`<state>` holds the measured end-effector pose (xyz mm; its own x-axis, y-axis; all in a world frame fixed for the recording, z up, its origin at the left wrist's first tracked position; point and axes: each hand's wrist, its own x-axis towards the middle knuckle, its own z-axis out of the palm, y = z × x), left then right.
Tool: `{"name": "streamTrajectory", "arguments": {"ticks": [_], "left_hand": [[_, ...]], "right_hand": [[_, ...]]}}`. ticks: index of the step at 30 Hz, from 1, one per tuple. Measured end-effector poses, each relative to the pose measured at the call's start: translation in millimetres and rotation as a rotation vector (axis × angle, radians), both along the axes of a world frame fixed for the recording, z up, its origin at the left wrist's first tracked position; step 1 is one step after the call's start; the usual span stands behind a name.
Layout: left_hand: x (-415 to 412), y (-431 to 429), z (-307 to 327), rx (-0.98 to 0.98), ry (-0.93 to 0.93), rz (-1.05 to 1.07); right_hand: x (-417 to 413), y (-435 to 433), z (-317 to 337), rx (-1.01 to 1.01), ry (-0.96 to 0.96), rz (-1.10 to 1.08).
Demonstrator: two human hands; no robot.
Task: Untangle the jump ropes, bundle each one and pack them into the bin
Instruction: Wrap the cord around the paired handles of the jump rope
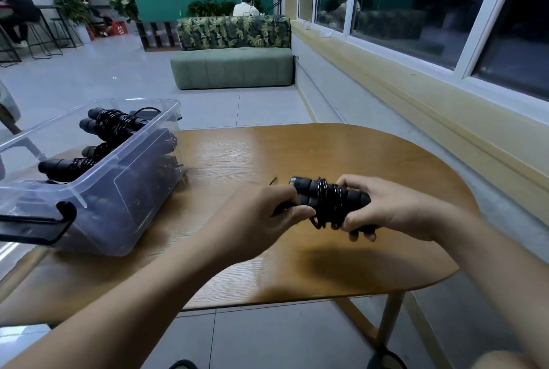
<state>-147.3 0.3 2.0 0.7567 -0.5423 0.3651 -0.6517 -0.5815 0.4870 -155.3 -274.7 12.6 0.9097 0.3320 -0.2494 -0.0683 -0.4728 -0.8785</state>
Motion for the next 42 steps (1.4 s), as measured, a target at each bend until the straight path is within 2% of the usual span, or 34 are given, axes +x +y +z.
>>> {"name": "streamTrajectory", "arguments": {"ticks": [5, 7, 11, 16, 21, 26, 31, 35, 39, 42], "left_hand": [[5, 8, 2, -0.141, 0.032, -0.024], [6, 9, 1, -0.142, 0.026, -0.02], [6, 8, 0, -0.161, 0.115, -0.027], [4, 6, 2, -0.347, 0.31, -0.081], [4, 1, -4, -0.463, 0.388, -0.057], [4, -5, -6, -0.475, 0.379, -0.01], [9, -10, -13, -0.297, 0.297, 0.024], [1, -20, -18, 0.061, 0.258, 0.066], [-5, -25, -17, 0.234, 0.263, 0.098], [-9, -24, -10, 0.346, 0.176, 0.095]], "right_hand": [[-15, 8, 12, -0.05, 0.107, 0.274], [-21, 13, 17, -0.041, 0.135, 0.365], [-29, 16, 27, 0.068, 0.158, 0.46], [-31, 16, 32, 0.283, 0.192, 0.544], [-30, 18, 30, 0.516, 0.133, 0.506], [-24, 19, 26, 0.716, -0.023, 0.292], [-15, 22, 20, 0.706, -0.137, -0.083], [-2, 23, 9, 0.569, -0.17, -0.298], [4, 20, -1, 0.37, -0.2, -0.357], [6, 21, -6, 0.235, -0.251, -0.39]]}}
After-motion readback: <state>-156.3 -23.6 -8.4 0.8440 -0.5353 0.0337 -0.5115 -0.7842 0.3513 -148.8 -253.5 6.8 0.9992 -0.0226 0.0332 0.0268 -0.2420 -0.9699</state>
